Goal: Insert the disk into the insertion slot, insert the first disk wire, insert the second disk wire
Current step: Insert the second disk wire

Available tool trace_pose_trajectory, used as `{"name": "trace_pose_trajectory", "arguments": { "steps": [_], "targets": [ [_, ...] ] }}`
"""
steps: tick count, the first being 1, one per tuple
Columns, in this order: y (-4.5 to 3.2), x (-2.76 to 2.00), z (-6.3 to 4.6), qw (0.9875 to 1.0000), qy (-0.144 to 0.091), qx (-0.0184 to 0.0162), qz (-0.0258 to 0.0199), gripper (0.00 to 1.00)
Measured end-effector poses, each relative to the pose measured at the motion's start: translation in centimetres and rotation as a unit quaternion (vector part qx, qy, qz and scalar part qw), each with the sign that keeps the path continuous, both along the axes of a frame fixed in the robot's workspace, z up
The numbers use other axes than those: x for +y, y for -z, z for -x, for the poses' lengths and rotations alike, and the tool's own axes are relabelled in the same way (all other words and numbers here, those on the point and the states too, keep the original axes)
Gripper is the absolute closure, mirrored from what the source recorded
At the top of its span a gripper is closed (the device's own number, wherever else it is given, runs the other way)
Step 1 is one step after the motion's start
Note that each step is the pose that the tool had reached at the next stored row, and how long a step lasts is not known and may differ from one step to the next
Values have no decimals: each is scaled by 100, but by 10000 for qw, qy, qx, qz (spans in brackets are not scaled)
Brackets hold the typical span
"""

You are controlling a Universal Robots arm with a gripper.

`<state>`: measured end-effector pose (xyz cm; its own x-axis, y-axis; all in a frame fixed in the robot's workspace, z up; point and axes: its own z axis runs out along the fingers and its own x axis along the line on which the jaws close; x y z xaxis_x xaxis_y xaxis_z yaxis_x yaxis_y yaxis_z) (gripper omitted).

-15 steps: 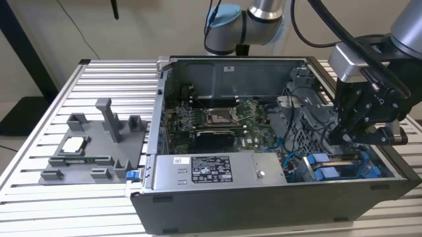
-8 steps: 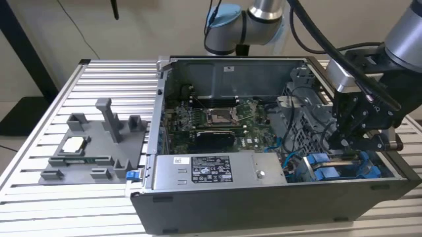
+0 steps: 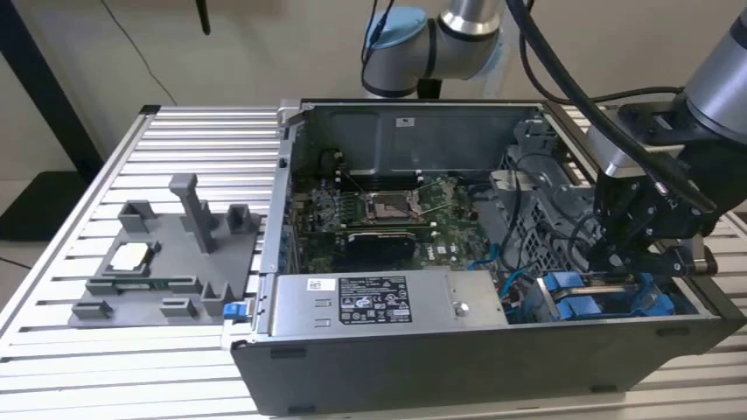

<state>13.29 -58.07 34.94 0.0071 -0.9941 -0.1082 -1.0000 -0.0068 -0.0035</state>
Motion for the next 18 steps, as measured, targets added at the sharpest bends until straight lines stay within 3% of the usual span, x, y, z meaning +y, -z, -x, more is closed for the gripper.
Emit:
{"name": "trace_pose_trajectory", "arguments": {
  "steps": [8, 18],
  "targets": [
    [26, 0, -7, 10000, 0, -1, 0, 84],
    [65, 0, -91, 10000, -4, -3, 13, 84]
  ]
}}
